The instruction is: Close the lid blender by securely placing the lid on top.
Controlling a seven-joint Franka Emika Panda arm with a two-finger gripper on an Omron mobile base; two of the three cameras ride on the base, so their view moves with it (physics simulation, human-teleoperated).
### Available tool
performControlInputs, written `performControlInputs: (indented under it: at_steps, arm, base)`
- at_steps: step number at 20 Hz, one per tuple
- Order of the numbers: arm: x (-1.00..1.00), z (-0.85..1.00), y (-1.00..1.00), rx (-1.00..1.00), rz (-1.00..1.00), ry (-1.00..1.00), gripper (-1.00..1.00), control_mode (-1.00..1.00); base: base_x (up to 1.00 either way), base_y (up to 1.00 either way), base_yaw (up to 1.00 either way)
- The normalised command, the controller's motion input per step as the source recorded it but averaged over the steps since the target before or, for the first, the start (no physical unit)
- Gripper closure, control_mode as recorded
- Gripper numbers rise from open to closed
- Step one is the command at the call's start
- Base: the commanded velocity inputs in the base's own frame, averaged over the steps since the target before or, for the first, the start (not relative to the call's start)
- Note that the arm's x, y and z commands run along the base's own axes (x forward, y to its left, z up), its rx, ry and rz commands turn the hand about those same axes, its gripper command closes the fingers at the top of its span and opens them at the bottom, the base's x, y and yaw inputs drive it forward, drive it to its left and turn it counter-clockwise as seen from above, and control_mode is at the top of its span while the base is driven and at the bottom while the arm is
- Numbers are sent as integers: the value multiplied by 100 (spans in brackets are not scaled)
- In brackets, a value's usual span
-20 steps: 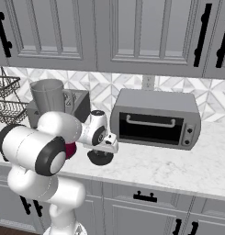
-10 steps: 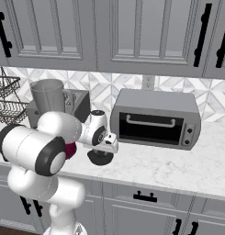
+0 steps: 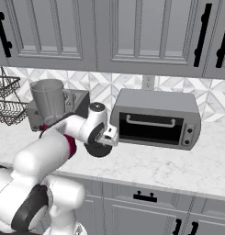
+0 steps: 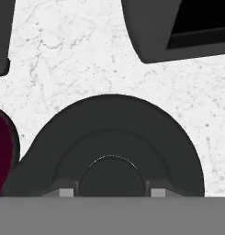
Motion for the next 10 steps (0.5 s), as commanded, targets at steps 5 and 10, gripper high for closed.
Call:
performControlInputs:
  at_steps: [5, 10]
  arm:
    - [-77, 100, -12, 10, 0, -45, 100, -100]
    - [-82, 100, -8, 7, -4, -45, 100, -100]
  base:
    - [0, 0, 0]
    - [0, 0, 0]
